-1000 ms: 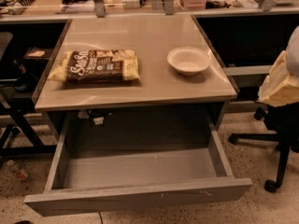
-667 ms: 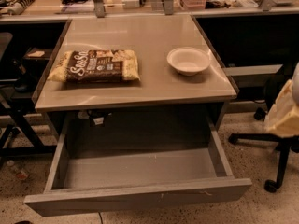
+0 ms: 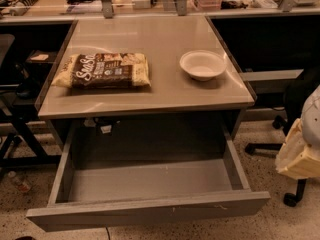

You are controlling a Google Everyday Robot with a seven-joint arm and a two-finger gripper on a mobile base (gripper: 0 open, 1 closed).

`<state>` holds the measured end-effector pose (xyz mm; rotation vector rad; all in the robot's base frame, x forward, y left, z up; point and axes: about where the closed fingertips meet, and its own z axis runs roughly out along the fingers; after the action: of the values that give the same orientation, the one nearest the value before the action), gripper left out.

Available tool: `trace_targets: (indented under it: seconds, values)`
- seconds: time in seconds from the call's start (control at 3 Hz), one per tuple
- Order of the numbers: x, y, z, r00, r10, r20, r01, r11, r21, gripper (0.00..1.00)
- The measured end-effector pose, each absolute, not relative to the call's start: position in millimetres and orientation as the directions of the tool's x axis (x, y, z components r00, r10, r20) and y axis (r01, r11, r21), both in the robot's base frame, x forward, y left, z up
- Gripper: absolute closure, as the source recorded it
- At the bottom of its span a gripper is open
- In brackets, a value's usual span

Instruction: Close top drawer

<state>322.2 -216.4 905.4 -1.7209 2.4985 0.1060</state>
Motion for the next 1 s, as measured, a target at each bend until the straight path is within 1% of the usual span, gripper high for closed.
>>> trace_targets:
  seconds: [0.33, 1.0]
  values:
    - [301, -207, 878, -0.363, -0.92, -0.146, -0.932, 0.358, 0.061, 1.0]
    - [264, -177, 779, -0.379, -0.914, -0.146, -0.909, 0.338, 0.243, 1.0]
